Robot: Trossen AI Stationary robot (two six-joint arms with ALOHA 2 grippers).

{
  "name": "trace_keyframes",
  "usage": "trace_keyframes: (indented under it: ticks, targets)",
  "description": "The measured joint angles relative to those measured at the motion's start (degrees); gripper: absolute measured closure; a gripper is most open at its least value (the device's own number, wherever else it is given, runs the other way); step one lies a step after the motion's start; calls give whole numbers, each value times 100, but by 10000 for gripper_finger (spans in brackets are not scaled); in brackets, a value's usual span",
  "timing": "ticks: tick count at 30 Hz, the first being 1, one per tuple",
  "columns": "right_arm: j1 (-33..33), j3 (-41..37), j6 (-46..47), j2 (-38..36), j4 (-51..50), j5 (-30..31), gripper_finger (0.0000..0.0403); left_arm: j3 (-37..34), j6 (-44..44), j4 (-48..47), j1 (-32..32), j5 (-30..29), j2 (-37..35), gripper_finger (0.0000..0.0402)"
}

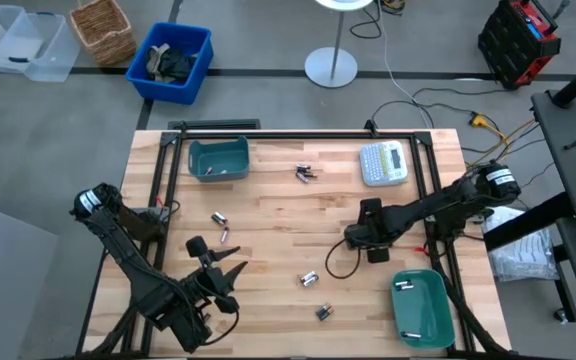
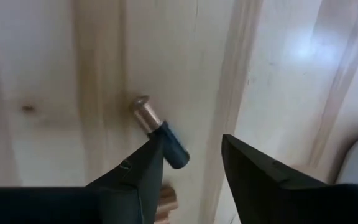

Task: Sort batteries
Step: Put the black battery into the blue bin

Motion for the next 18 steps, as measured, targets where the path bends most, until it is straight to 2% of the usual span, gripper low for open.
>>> trace_keyframes:
  ticks: [7,13,18]
  targets:
    - [-149,-1,-214,402,86,-297,265,0,2,0,9,-2,0,247]
    - [-145,21,-311,688,150,-303,278,-3,1,-1,19,-2,0,247]
    - [-189,9,-16,780,228,-420,300,-4,2,0,22,-2,0,247]
